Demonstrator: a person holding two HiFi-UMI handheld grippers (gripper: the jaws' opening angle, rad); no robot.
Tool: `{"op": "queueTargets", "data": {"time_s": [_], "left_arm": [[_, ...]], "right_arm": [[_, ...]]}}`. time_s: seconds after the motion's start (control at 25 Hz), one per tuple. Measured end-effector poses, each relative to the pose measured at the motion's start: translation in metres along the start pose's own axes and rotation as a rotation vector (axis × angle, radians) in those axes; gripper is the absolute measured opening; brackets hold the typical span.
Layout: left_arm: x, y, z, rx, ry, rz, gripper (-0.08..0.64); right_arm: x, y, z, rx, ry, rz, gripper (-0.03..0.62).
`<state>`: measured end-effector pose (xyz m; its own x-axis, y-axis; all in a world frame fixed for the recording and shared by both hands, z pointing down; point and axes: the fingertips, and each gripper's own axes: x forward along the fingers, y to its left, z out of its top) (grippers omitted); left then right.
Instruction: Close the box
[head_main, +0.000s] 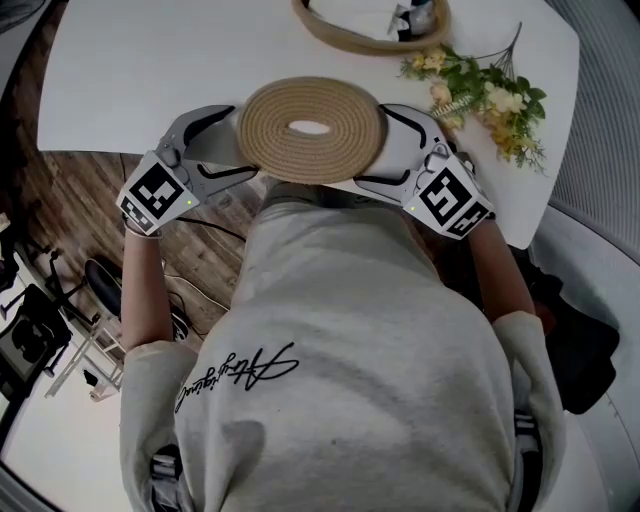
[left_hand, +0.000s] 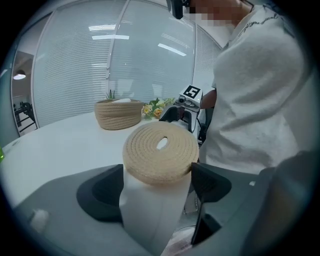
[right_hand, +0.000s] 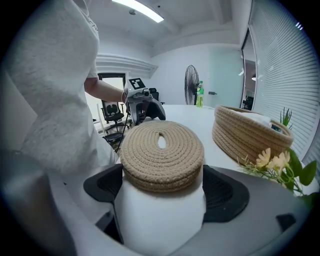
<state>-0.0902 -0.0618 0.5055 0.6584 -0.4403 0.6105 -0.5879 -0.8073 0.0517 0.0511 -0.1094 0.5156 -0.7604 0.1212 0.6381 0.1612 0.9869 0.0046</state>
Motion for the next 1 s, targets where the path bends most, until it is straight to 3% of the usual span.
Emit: {"op": "queueTargets", "data": {"time_s": [0.2,0.52,0.72,1.0], "left_arm": [[0.012,-0.005,-0.009,0.027,0.127,-0.046,0.403],[0.011,-0.004,-0.007,0.007,0.118,-0.045,0.402],[0.005,0.000,0.000,-0.034,0.063,-0.083,0.400],[-0.013,0.008,0.010,-0.005,0.031,-0.095,0.400]], "right_arm": [[0.001,-0.001,-0.003,0.012,0.021,-0.003,0.497],[0.002,0.000,0.000,0.030,0.033,-0.005,0.488],[0.000,-0.002,0.006,0.068,0.000,0.003,0.488],[0.003,-0.001,0.020,0.105,-0.019,-0.026,0.486]]}}
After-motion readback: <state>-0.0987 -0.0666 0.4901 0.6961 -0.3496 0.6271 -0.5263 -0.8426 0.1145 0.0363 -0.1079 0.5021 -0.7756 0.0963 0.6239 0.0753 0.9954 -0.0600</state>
